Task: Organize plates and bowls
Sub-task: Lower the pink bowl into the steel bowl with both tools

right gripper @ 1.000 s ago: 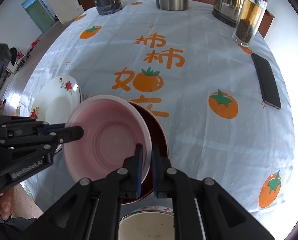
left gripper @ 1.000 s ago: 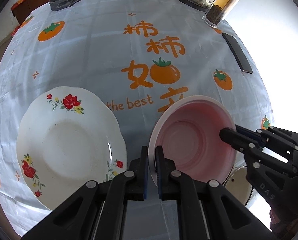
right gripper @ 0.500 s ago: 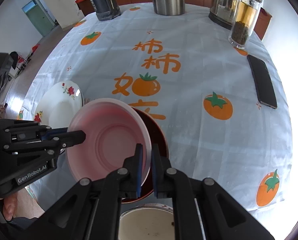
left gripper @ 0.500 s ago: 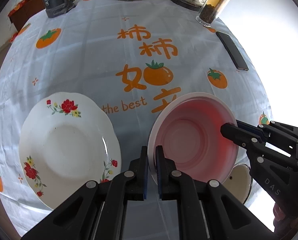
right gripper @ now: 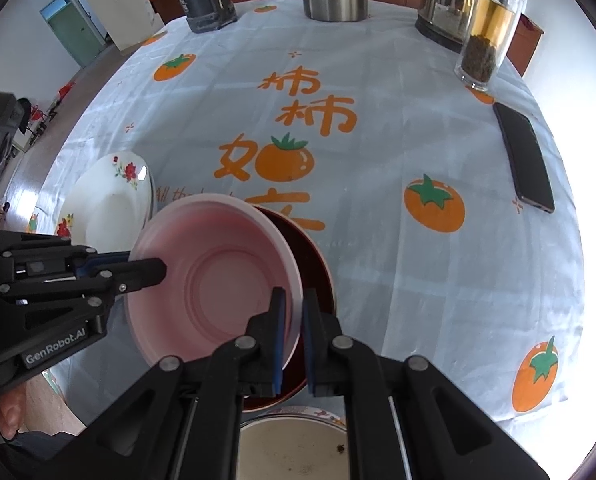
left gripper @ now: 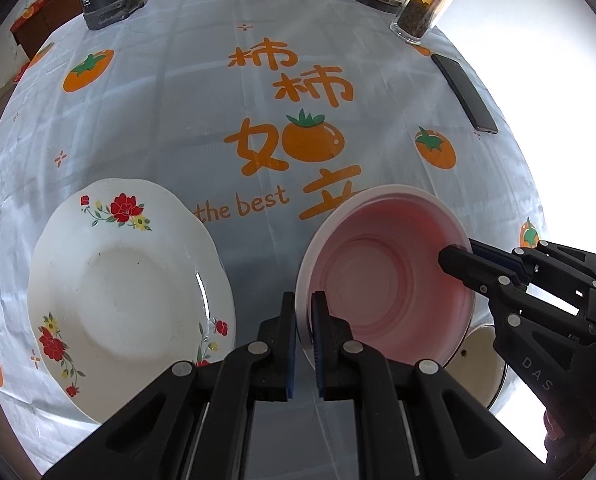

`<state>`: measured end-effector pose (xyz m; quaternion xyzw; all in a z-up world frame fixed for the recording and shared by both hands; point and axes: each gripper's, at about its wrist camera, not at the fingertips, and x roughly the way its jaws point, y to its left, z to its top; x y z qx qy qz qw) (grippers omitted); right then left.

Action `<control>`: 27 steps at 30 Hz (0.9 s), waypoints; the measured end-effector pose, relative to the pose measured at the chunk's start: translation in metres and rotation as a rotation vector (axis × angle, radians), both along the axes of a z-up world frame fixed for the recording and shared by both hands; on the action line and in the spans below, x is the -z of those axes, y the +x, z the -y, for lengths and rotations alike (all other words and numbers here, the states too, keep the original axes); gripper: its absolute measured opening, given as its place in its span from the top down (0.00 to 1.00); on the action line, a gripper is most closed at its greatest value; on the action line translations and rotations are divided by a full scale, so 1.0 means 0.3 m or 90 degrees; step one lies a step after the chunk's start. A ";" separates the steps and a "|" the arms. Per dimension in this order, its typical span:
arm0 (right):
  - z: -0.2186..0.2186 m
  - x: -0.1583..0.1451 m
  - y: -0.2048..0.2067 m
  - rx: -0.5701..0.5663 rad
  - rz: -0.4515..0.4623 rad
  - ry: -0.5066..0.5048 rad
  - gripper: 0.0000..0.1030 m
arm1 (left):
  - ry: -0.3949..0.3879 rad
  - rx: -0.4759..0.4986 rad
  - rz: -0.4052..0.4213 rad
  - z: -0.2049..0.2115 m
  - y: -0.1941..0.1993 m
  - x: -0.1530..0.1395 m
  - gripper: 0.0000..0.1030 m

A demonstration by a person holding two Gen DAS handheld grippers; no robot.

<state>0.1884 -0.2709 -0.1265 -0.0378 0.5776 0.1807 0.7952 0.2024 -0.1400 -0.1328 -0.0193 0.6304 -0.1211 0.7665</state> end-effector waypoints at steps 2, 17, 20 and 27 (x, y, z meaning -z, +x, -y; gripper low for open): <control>0.005 -0.025 -0.004 0.002 0.006 0.008 0.93 | 0.000 0.003 0.005 0.000 -0.007 -0.020 0.91; 0.029 -0.025 -0.006 0.004 0.003 -0.011 0.92 | -0.005 0.011 -0.009 0.039 -0.008 -0.016 0.91; 0.026 -0.016 -0.004 0.003 0.000 -0.010 0.92 | -0.001 0.008 -0.016 0.037 -0.008 0.001 0.91; 0.018 -0.011 0.005 -0.002 0.008 -0.021 0.92 | 0.002 0.009 -0.019 0.045 -0.009 0.003 0.90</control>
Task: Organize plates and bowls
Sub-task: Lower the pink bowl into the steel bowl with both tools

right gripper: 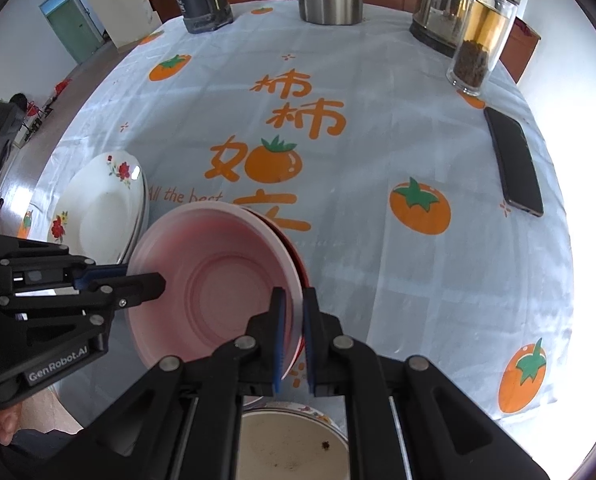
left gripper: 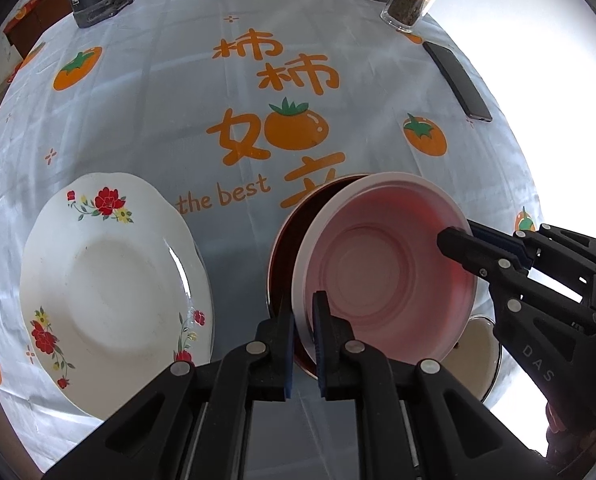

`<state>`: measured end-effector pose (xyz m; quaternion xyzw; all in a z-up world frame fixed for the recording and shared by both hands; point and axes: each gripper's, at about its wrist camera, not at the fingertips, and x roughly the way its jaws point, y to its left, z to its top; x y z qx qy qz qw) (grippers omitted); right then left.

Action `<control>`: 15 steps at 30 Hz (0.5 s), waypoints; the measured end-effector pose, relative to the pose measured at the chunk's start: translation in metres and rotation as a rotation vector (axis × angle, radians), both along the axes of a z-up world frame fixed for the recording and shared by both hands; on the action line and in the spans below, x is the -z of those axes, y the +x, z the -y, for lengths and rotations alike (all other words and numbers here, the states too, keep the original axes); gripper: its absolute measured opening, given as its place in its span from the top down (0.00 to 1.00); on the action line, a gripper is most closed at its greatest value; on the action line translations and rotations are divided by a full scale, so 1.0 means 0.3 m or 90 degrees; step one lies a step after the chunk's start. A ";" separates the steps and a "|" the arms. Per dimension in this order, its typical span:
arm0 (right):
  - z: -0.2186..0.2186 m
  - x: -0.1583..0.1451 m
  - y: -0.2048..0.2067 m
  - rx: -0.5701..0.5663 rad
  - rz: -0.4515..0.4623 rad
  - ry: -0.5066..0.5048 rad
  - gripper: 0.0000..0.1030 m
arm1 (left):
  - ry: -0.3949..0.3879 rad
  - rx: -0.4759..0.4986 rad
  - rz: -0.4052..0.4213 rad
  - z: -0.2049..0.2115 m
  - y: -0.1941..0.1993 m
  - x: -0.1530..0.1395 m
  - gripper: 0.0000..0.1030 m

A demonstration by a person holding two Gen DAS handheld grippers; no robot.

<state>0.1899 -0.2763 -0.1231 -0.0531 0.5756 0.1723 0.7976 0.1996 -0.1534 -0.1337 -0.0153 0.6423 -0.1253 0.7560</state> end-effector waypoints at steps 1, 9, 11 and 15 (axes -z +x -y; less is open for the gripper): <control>-0.002 0.000 0.000 -0.002 0.001 -0.001 0.92 | 0.001 -0.002 0.004 -0.002 -0.003 -0.007 0.90; -0.014 0.002 -0.003 -0.020 -0.003 -0.005 0.91 | -0.005 -0.004 0.002 -0.013 -0.013 -0.018 0.90; -0.021 0.001 -0.003 -0.028 -0.001 -0.014 0.91 | -0.007 -0.006 0.000 -0.014 -0.012 -0.019 0.90; -0.025 0.002 -0.004 -0.030 0.000 -0.016 0.90 | -0.008 -0.007 0.002 -0.020 -0.010 -0.017 0.90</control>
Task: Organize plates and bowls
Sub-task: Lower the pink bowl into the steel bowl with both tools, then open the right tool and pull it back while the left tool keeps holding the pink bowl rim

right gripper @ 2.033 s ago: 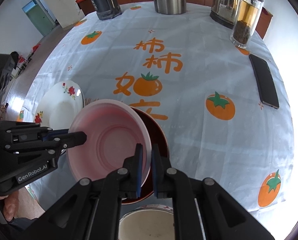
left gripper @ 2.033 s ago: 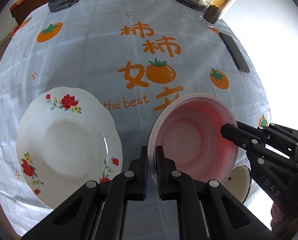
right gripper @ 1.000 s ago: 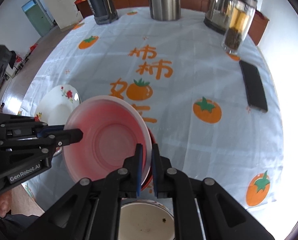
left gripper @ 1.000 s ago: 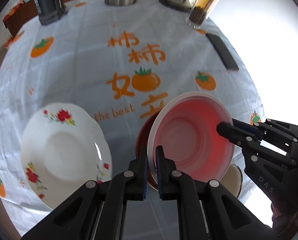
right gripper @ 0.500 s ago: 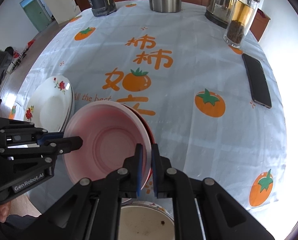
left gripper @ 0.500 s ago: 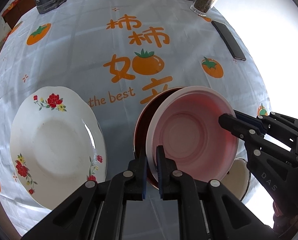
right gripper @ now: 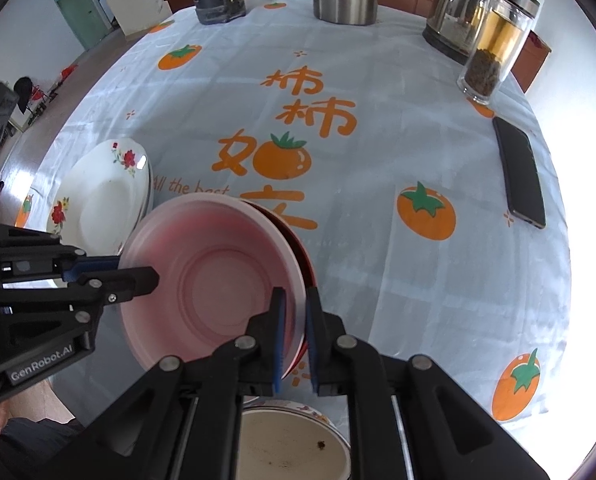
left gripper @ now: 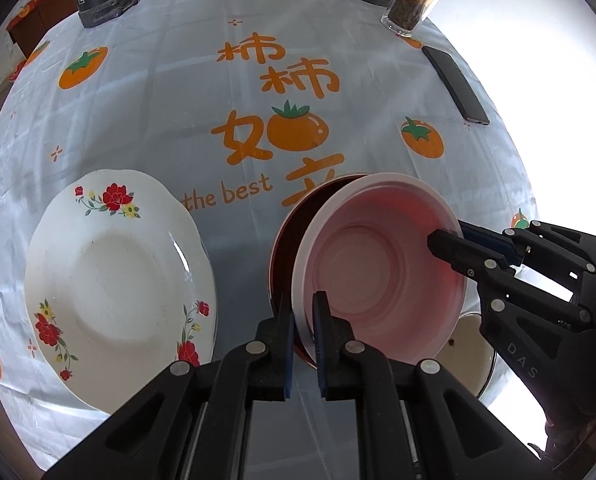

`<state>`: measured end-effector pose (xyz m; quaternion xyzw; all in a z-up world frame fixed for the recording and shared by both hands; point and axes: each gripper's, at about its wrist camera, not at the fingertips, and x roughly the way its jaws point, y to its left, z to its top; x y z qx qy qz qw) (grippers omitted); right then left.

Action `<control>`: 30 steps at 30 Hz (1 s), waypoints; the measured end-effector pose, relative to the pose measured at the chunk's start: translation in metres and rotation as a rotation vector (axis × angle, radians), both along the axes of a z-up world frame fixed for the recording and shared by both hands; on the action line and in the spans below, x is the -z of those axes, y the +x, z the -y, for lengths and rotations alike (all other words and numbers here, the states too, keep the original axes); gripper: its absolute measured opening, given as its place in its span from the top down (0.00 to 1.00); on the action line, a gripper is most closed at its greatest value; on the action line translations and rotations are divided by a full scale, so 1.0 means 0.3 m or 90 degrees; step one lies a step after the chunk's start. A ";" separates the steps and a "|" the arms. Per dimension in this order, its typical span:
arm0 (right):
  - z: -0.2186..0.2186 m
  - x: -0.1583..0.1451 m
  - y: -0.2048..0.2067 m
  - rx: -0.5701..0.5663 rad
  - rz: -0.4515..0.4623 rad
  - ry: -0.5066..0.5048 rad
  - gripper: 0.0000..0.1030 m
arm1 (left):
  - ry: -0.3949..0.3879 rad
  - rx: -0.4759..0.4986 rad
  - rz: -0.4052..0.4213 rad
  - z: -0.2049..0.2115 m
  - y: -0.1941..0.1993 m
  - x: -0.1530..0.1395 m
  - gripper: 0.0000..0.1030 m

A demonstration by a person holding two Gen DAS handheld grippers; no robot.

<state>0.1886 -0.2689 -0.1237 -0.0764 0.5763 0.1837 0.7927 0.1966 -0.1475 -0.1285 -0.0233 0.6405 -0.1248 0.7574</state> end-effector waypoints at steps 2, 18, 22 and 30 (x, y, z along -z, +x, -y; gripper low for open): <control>-0.001 0.000 0.000 0.002 0.000 0.002 0.89 | -0.002 -0.002 -0.001 0.002 -0.001 -0.001 0.90; 0.005 -0.009 0.003 0.018 0.004 0.038 0.47 | -0.014 -0.006 -0.005 -0.004 -0.009 -0.003 0.90; 0.012 -0.017 0.003 0.025 0.012 0.039 0.44 | -0.015 -0.006 -0.007 -0.005 -0.011 -0.001 0.90; 0.033 -0.023 0.003 0.038 0.019 0.032 0.39 | -0.009 -0.004 -0.003 -0.004 -0.013 -0.006 0.90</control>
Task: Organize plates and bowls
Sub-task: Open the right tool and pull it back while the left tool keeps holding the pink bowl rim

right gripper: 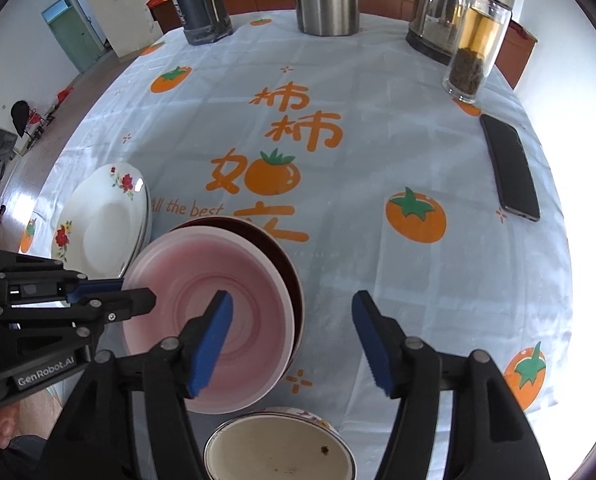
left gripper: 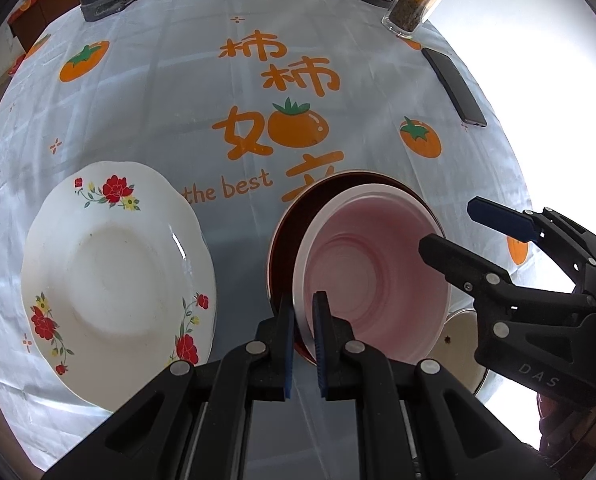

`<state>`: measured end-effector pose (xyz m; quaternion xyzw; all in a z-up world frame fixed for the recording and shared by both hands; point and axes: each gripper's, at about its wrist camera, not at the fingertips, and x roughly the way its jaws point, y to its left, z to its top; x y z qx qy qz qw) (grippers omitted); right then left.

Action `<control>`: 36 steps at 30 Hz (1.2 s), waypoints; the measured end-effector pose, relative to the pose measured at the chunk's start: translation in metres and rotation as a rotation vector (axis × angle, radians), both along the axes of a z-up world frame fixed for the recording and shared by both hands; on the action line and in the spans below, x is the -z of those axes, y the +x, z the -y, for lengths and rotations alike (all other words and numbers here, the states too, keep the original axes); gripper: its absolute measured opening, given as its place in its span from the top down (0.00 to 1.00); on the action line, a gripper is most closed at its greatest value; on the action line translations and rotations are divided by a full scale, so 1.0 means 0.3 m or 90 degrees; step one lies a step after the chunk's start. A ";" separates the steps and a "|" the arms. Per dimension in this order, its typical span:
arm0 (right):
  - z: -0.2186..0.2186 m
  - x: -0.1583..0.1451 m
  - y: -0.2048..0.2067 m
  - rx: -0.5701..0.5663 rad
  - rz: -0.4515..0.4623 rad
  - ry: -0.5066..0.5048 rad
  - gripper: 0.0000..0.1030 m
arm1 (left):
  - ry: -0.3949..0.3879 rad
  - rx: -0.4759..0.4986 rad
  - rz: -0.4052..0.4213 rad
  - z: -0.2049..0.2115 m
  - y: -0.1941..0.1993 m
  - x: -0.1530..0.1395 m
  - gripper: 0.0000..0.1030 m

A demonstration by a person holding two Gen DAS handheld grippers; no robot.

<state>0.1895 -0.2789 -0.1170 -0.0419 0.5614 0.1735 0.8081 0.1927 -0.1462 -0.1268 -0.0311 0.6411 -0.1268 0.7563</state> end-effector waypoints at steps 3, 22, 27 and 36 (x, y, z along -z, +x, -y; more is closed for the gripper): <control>0.000 -0.004 -0.003 0.000 0.004 -0.001 0.39 | 0.011 0.003 0.011 0.004 -0.002 -0.009 0.90; 0.027 -0.020 -0.028 0.016 0.016 0.000 0.35 | 0.046 0.013 0.046 0.017 -0.003 -0.022 0.90; 0.029 -0.022 -0.032 0.017 0.018 0.001 0.35 | 0.046 0.013 0.048 0.015 -0.006 -0.023 0.90; 0.032 -0.025 -0.034 0.018 0.018 0.000 0.35 | 0.051 0.009 0.048 0.011 -0.011 -0.023 0.90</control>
